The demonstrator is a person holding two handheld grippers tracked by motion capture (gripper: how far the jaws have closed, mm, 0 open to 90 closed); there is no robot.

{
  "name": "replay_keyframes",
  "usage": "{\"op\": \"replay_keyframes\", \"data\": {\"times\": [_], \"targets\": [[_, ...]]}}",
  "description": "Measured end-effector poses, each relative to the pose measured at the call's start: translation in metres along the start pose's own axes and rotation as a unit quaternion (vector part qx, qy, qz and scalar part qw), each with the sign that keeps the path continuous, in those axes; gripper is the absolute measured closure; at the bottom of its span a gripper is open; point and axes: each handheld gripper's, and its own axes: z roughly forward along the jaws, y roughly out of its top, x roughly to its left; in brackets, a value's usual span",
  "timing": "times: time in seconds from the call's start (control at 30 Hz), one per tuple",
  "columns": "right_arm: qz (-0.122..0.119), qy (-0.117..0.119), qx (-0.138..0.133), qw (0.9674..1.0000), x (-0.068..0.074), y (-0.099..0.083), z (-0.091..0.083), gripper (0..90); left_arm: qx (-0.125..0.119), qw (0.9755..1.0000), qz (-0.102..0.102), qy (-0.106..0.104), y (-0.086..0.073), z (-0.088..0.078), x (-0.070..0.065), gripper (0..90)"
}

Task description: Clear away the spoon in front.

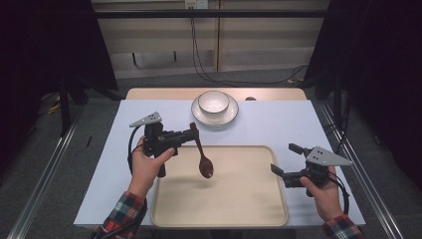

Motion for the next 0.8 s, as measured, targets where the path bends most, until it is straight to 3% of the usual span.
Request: {"op": "replay_keyframes", "data": {"times": [0.57,0.8], "targets": [[-0.001,-0.003,0.002,1.0,0.0,0.0,0.0,3.3,0.021,0.9996,-0.008,-0.017,-0.013,0.006,-0.004,84.4],[-0.001,-0.004,0.001,1.0,0.0,0.0,0.0,3.2,0.024,0.9992,-0.021,-0.022,-0.023,0.006,-0.002,84.4]]}}
